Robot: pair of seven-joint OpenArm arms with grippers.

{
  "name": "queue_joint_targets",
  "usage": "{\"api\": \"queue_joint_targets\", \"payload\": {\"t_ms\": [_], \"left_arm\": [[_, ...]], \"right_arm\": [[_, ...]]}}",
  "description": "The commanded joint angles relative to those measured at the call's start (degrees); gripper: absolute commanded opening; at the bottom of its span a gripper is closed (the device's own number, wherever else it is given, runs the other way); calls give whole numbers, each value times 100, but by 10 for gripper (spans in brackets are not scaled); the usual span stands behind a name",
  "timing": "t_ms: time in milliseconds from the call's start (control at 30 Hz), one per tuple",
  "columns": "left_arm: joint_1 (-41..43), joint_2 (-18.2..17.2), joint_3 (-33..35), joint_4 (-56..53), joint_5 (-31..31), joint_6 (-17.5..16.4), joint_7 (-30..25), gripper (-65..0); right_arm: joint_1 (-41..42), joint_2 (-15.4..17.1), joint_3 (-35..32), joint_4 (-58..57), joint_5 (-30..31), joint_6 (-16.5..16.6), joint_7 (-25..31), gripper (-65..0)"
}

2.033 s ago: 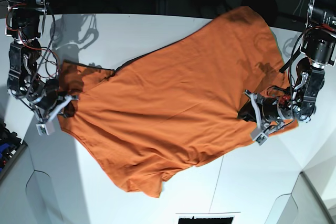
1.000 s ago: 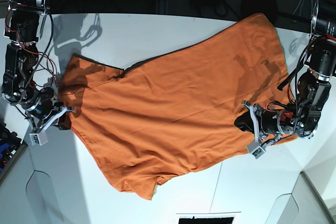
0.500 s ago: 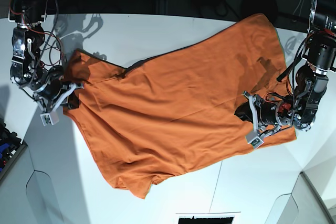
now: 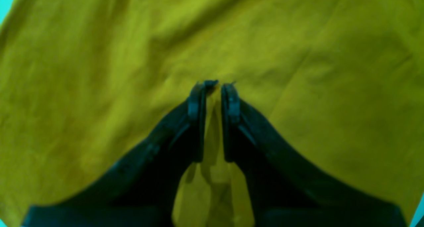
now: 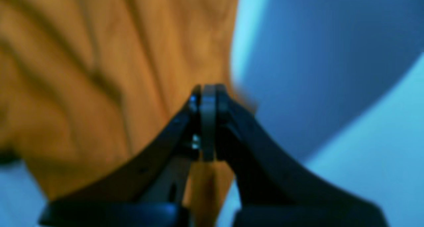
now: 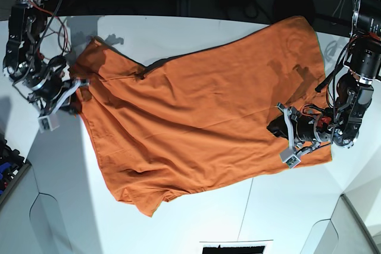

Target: Layout the t-shirt on the table in an organized manner, then fold the t-shirt properly

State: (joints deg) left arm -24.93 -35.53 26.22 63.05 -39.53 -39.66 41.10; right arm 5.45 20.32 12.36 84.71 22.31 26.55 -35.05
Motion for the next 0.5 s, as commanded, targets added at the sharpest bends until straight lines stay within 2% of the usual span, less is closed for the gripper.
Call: {"api": "queue_joint_targets", "payload": {"t_ms": [0,100,267,467], "left_arm": [[-190,-146,-52,76,-96,-34,-146,-535],[-205,-212,-55,83,-188,-34,-210,-535],[-254,-245,-59,81,-166,-34,-234,-535],[-254,-374,-85,-11,262,-34,-411,-535]], "right_arm": [[251,59,39,87,85,4,203,-650],[737,-4,37,-70,81,4,254,-650],[1622,-304,31,-1054,35,87,737,-650],[2592,-815,-31,-2883,-861,92,1303,-650]]}}
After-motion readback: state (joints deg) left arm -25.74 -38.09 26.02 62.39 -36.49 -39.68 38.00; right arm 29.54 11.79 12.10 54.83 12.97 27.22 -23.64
